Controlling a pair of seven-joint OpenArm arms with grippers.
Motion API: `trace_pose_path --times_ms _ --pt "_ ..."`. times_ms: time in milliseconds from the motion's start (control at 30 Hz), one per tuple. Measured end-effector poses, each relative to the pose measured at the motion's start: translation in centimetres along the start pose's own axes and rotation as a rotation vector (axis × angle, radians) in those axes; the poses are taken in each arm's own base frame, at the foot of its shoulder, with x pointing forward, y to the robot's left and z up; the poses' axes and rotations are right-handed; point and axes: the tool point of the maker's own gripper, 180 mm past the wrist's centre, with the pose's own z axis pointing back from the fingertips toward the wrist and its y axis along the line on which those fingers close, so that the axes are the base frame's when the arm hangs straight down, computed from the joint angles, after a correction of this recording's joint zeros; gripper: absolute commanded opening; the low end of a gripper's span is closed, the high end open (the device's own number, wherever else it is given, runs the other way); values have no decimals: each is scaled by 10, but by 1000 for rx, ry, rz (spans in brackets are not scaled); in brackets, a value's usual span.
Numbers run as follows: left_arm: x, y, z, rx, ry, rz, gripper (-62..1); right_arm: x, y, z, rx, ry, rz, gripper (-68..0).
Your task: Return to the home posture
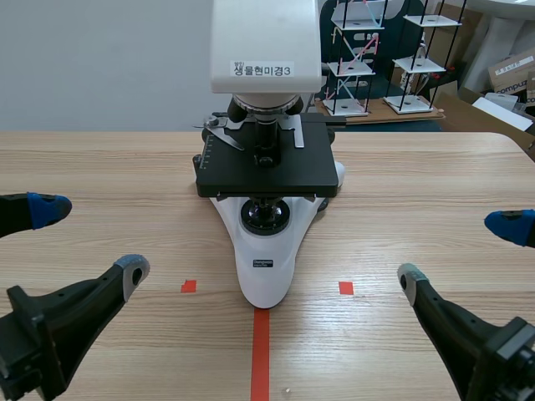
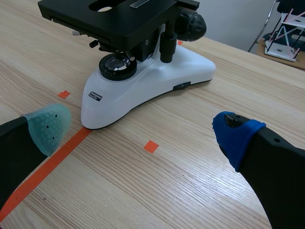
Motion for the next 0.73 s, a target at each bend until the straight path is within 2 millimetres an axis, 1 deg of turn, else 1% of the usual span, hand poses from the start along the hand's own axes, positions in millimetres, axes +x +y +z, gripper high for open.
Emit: trace_pose_path --times_ms 733 --pt "0 0 0 0 0 0 14 -1 1 0 3 3 8 4"
